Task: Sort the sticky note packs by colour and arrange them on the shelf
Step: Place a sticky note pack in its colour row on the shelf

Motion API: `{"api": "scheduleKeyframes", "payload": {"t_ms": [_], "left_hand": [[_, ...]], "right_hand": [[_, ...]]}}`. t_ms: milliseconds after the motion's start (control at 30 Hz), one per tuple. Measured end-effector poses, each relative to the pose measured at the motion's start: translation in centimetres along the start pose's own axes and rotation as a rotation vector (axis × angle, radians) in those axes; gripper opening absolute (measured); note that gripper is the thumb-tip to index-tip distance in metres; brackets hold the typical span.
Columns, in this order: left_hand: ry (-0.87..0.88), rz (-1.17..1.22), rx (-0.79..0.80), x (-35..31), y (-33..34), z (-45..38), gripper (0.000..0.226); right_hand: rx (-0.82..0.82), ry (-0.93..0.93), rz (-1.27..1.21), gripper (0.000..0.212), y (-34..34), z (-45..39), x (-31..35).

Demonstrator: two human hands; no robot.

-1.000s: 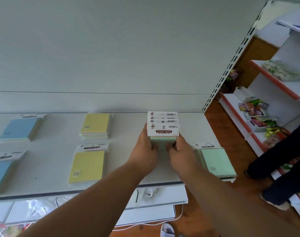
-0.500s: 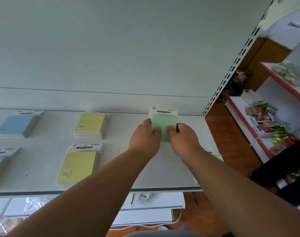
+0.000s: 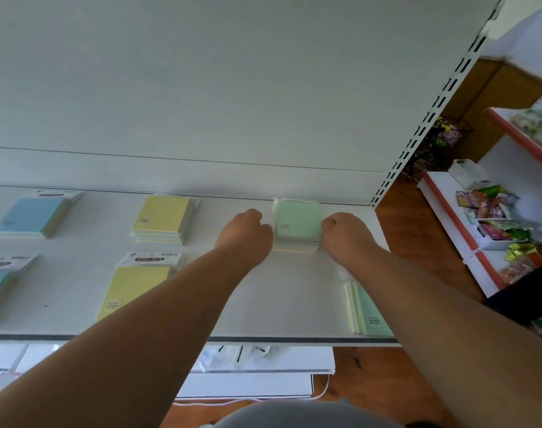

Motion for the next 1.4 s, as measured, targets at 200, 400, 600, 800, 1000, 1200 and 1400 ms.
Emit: {"api": "scheduleKeyframes", "payload": {"t_ms": [200,400,600,800,1000,1200,1400], "left_hand": [[0.284,-0.452,0.177,0.6,0.0,0.6,0.038],[0.307,-0.451,0.124,0.2,1.6,-0.1,0.026],[0.322,-0.447,0.134,0.3,1.9,-0.4,0.025],[0.347,-0.456,0.138,0.7,2.1,-0.5,0.020],[0.342,-0.438,0.158,1.0,1.9,-0.7,0.020],[0.345,-0.448,0.167,1.2,1.8,-0.5,0.017],[0.305,-0.439,0.191,1.0,1.2,-0.3,0.010]], "right_hand": [[0.112,-0.183,0.372,0.023,0.0,0.9,-1.2],[0.026,-0.248,0.418,0.030,0.2,-0.5,-1.6],[0.039,-0.315,0.410,0.022,0.1,-1.0,-1.9],[0.052,-0.356,0.419,0.026,0.0,-1.0,-2.2],[0.101,-0.373,0.455,0.034,-0.7,-1.0,-2.0],[0.129,-0.392,0.471,0.043,-1.0,-1.4,-1.9],[0.147,-0.357,0.496,0.012,-1.2,-1.7,-2.0]]}}
Point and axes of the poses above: each hand's wrist, its own z-axis away from the middle knuckle, its own y-axis out of the palm, x = y × z, the point moved 1 cm from there along -z, towards the middle knuckle, and after that the axes turned 12 degrees about y, right-handed, at the moved point
